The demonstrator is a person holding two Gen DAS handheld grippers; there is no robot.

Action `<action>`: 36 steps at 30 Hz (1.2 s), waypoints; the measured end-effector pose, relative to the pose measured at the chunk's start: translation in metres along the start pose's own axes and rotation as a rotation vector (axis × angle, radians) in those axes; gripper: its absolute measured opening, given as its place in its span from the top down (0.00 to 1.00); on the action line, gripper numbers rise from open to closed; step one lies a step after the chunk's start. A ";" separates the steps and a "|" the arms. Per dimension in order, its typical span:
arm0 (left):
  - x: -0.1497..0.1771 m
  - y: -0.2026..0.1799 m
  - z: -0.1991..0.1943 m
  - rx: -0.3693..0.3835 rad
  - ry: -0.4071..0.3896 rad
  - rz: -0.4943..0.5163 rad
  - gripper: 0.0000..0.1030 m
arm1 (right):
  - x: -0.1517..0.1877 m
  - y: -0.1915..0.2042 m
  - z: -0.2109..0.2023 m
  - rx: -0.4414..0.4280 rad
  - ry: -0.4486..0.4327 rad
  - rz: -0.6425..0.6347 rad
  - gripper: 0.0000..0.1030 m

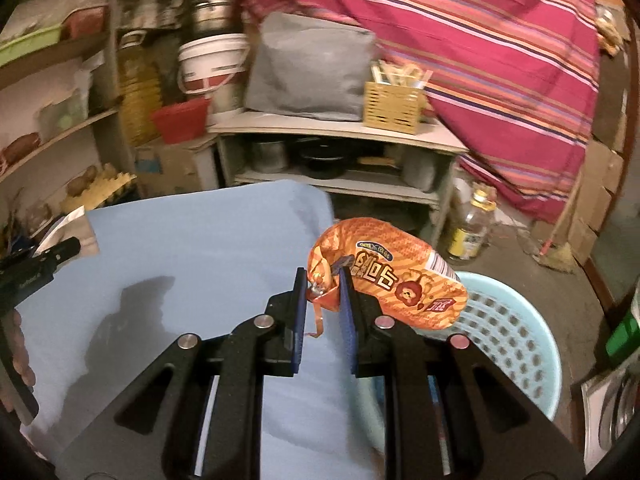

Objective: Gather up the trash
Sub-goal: 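Carry the white cloth and orange snack bag over the wastebasket, then open both tools to drop the cloth and snack bag into the wastebasket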

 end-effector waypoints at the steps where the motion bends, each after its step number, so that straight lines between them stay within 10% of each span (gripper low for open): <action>1: 0.000 -0.008 0.002 0.010 0.002 0.008 0.63 | 0.003 -0.013 -0.001 0.012 0.001 0.012 0.84; 16: 0.016 -0.179 0.030 0.183 0.047 0.177 0.63 | 0.042 -0.144 0.007 -0.029 0.106 0.226 0.80; 27: 0.027 -0.260 0.054 0.261 0.081 0.225 0.63 | 0.050 -0.179 0.004 0.074 0.110 0.276 0.25; 36: 0.045 -0.299 0.086 0.289 0.136 0.249 0.63 | 0.057 -0.209 -0.003 0.182 0.076 0.296 0.13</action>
Point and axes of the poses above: each gripper's, at about its wrist camera, not at the fingertips, and z roughly the way its jaws point, y to its left, x to its underside, the point moved 1 cm from there along z, roughly the way its jaws point, and after that the axes turned 7 degrees about x, right-handed, at the moved point
